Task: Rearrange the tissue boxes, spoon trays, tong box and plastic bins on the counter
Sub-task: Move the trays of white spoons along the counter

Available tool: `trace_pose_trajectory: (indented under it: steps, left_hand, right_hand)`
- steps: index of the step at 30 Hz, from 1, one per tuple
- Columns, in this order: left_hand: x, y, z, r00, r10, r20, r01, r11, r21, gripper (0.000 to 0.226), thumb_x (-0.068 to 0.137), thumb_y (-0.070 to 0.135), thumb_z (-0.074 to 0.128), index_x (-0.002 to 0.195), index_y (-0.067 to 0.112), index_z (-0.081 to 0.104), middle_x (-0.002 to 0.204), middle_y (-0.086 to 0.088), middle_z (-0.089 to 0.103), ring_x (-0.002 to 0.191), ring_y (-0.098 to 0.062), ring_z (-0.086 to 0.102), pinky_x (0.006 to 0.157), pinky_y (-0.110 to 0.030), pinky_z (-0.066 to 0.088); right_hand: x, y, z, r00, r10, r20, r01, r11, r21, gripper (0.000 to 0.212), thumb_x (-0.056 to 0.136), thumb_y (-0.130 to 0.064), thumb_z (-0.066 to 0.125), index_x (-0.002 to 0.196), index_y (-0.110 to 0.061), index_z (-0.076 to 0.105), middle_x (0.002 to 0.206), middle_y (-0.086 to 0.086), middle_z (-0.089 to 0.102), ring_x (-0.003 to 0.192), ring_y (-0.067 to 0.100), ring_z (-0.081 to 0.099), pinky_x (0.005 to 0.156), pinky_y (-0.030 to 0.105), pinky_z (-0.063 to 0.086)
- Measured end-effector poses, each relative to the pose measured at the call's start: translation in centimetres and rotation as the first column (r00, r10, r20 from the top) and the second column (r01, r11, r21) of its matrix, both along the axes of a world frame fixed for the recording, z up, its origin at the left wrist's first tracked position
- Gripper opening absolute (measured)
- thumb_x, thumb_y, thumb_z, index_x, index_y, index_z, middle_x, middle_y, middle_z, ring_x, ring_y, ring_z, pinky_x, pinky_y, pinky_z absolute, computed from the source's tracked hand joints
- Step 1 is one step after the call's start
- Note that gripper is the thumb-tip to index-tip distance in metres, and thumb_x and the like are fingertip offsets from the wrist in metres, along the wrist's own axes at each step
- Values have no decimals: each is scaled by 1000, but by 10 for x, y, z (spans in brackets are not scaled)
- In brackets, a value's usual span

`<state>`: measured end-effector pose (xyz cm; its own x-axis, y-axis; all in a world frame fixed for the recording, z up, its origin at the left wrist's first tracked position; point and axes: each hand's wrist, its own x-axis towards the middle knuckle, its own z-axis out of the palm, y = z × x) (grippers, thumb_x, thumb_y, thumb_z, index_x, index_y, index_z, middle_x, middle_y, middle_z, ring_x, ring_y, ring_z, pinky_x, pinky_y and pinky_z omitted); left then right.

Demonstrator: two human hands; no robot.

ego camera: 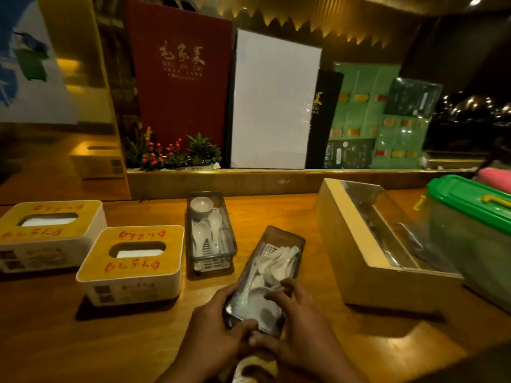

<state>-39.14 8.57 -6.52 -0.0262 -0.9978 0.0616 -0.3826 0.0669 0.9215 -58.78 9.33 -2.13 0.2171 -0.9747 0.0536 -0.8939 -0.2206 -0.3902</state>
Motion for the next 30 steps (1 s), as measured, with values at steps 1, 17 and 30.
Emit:
trace_pose_trajectory:
  steps: [1,17,30]
  left_hand:
    - [-4,2,1,1000,3,-3,-3,1000,-11,65,62,42,84,121,49,59,103,29,71,95,9,67,81,-24,57]
    - [-71,-32,10,974,220,-62,-215,973,85,25,85,26,77,103,34,63,97,19,69,92,5,66,69,-11,52]
    - [-107,-70,12,822,532,-203,-505,846,171,24,93,16,66,112,31,65,109,9,72,103,-10,69,86,-41,60]
  right_hand:
    - [-5,3,-2,1000,-2,-21,2,1000,-2,85,63,-92,53,135,-46,47,156,-5,25,133,22,40,101,38,44]
    - [-65,-72,2,988,99,120,-114,985,126,62,86,-25,71,143,-34,48,164,-9,12,145,16,30,107,18,33]
    - [-78,-140,-22,963,267,43,-268,963,23,60,93,-43,58,148,-45,32,166,-9,-1,134,24,45,98,39,50]
